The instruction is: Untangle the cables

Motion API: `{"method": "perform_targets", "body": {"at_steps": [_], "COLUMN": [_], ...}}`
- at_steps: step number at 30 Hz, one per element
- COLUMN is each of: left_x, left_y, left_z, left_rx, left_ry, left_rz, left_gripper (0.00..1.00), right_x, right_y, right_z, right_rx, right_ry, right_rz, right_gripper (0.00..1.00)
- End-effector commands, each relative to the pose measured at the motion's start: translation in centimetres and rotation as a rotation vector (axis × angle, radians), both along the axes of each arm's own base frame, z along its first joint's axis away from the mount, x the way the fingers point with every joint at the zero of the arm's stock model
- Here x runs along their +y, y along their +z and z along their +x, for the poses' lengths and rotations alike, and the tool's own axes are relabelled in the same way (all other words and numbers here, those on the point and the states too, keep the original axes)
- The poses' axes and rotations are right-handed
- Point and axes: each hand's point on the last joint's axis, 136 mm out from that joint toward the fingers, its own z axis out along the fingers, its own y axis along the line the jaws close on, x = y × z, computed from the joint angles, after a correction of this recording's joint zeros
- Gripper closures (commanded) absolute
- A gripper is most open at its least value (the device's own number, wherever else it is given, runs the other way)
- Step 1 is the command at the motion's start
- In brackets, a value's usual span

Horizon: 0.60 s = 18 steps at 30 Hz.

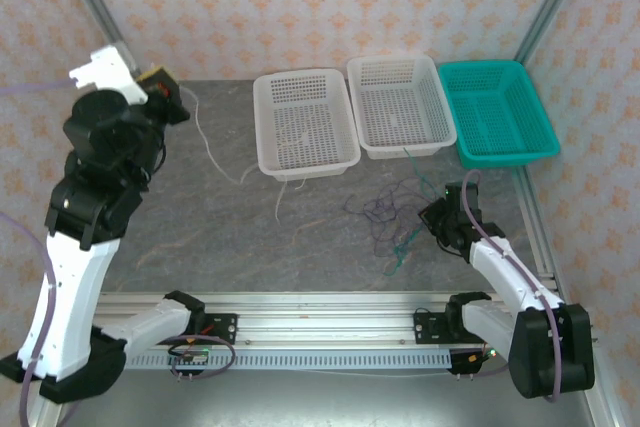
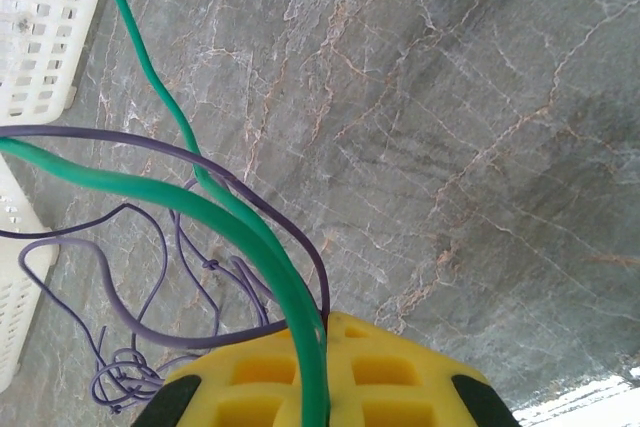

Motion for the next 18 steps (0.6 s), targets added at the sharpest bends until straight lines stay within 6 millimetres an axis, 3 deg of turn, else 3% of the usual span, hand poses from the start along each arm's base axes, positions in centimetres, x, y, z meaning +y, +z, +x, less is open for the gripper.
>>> {"method": "perform_targets", "body": {"at_steps": [1,6,10,14,18], "left_x": [-3.1,-5.8,-7.3,-8.8,-9.9], "left_y": [4.2,9.7,11.8,10.7,6.0], "left_z": [2.5,6.8,10.3,14.7,19.7], "left_rx": [-0.1,-0.232,-0.276,-0.254,-0.147], "left_ry": [-0.136,-0.206,-0.224,-0.228,-0.203], "left_rz": [0.023,0.029,0.012,-0.002,0.01], "left_gripper": [1.0,1.0,1.0,1.0,1.0], "right_x": [-0.3,-0.4,-0.5,-0.6,-0.6], "right_y": [-0.2,-0.3,-0.5,-0.6,-0.4], "right_z": [-0.2,-0.4,-0.6,-0.8,-0.9], "right_rx": [-0.015,-0.009,-0.011,-0.01,-0.015], "right_ry": [-0.017,-0.013,-0.013,-0.011,-0.01], "right_rz": [-0.014,-0.025,-0.03,-0.034,-0.036], "right_gripper": [1.0,1.0,1.0,1.0,1.0]}}
